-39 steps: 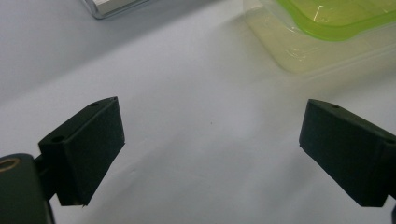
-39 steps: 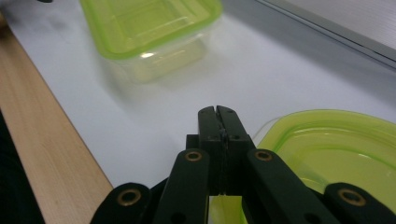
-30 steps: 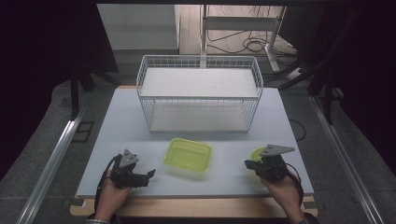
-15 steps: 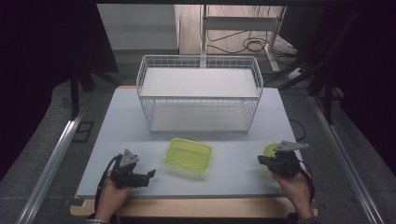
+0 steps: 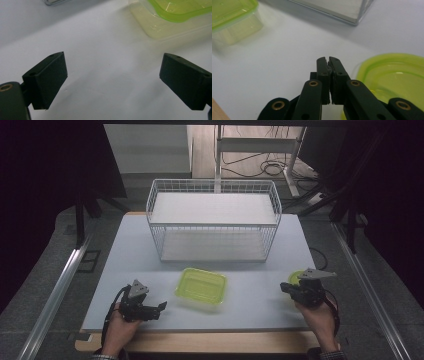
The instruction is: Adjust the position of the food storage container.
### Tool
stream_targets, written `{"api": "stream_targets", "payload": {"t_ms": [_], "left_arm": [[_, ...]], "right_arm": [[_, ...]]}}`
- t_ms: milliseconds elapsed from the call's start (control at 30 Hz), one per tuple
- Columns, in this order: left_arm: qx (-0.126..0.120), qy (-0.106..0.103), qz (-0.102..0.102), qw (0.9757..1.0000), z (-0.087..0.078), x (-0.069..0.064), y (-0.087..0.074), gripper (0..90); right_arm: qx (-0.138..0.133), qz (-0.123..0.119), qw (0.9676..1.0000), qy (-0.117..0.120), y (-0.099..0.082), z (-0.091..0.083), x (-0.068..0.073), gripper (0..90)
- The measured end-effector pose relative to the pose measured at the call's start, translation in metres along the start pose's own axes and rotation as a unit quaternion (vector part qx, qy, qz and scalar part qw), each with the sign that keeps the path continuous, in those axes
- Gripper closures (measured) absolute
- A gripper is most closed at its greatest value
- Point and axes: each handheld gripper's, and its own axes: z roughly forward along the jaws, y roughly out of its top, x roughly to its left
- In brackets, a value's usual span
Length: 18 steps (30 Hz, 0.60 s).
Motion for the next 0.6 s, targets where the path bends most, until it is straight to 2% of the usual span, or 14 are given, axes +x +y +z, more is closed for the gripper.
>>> {"api": "stream_targets", "payload": {"t_ms": [167, 200, 233, 300, 333, 367, 467, 600], "left_arm": [[-0.002, -0.008, -0.003, 1.0000, -0.003, 0.001, 0.002, 7.0], [-0.003, -0.006, 0.000, 1.0000, -0.003, 0.001, 0.003, 11.0], [-0.005, -0.006, 0.005, 1.0000, -0.004, 0.001, 0.004, 14.1], [-0.009, -0.012, 0.009, 0.9998, -0.004, 0.003, 0.007, 23.9], [-0.009, -0.012, 0.009, 0.9998, -0.004, 0.003, 0.007, 33.3], [-0.015, -0.019, 0.009, 0.9997, -0.002, 0.005, 0.010, 39.7], [-0.013, -0.017, 0.007, 0.9997, 0.003, 0.008, 0.015, 55.9], [-0.005, -0.023, 0.013, 0.9996, 0.018, 0.013, 0.025, 71.8]], "right_arm": [[-0.009, -0.027, 0.9996, -0.008, 0.002, 0.000, 0.013, 87.1], [-0.015, -0.039, 0.9991, -0.007, 0.003, 0.001, 0.018, 89.5], [-0.018, -0.042, 0.9990, -0.006, 0.004, 0.001, 0.020, 89.7], [-0.023, -0.045, 0.9987, 0.004, 0.005, 0.002, 0.024, 89.8], [-0.023, -0.045, 0.9987, 0.004, 0.005, 0.002, 0.024, 89.8], [-0.021, -0.048, 0.9985, 0.016, 0.005, 0.005, 0.028, 89.9], [-0.014, -0.053, 0.9983, 0.021, 0.006, 0.008, 0.032, 89.9], [-0.014, -0.054, 0.9975, 0.043, 0.009, 0.016, 0.040, 89.8]]}}
